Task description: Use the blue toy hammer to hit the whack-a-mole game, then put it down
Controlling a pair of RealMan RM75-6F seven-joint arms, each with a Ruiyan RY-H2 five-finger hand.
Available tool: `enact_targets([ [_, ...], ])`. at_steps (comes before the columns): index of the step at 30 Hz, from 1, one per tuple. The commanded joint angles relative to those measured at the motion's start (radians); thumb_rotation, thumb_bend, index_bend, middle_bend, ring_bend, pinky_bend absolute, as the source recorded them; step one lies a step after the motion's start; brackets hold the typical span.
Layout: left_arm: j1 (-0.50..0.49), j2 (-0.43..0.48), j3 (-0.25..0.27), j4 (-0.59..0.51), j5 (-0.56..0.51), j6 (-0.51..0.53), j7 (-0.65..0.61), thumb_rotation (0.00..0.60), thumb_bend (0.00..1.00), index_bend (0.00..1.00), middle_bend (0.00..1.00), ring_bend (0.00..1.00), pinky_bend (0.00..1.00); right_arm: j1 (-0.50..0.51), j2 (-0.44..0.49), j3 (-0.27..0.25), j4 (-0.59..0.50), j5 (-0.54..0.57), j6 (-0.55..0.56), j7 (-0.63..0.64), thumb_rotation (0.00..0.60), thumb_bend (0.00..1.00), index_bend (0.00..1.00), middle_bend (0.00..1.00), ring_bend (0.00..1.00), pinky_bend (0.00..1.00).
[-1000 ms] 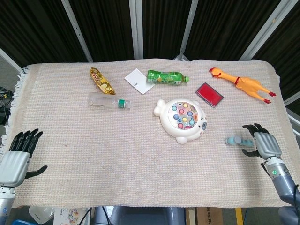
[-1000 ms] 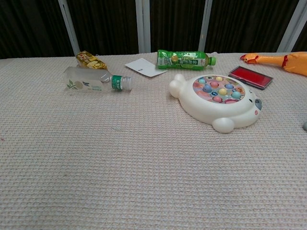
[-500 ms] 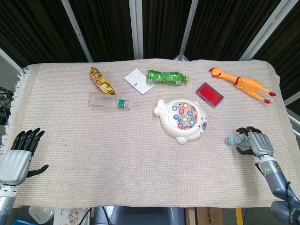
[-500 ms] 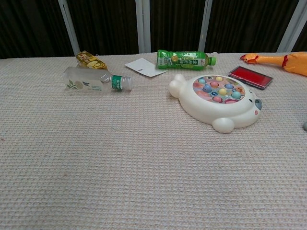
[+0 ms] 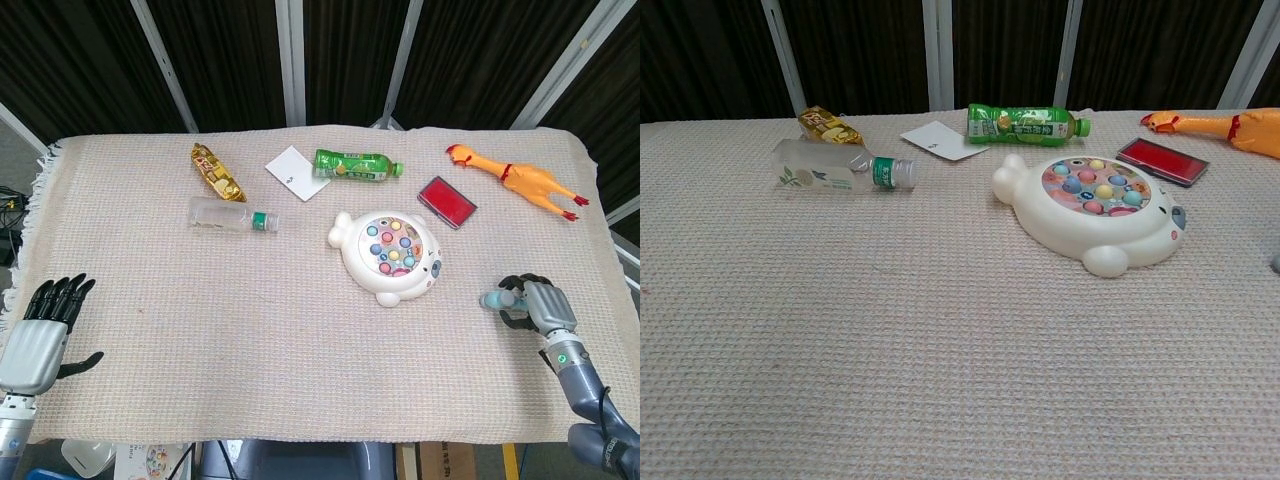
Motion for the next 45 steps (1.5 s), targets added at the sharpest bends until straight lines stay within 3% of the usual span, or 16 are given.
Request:
enact_targets([
  [1, 0.0, 0.0, 0.0, 0.0, -0.002, 0.0, 0.001, 0.6, 0.03, 0.0, 0.0, 0.0, 0.0, -0.002, -0.009, -0.001, 0.013, -0.002, 0.002, 0.009, 0.6, 0.4, 0.38, 0.37, 0.2, 0.14],
  [19, 0.0, -0.002, 0.001, 0.0, -0.01, -0.002, 0.004, 0.6, 0.03, 0.0, 0.0, 0.0, 0.0, -0.001, -0.038, -0.005, 0.059, -0.025, 0.009, 0.044, 0.6, 0.5, 0.43, 0.41, 0.23, 0.14],
  [38, -0.002, -0.003, 0.001, 0.007, -0.021, -0.01, -0.001, 0.6, 0.03, 0.0, 0.0, 0.0, 0.0, 0.0, -0.061, -0.006, 0.084, -0.03, 0.008, 0.056, 0.6, 0.51, 0.52, 0.48, 0.27, 0.14],
  [45, -0.002, -0.002, 0.002, 0.008, -0.026, -0.013, 0.0, 0.6, 0.03, 0.0, 0.0, 0.0, 0.0, 0.001, -0.064, -0.009, 0.088, -0.033, 0.005, 0.056, 0.6, 0.58, 0.53, 0.49, 0.28, 0.14],
])
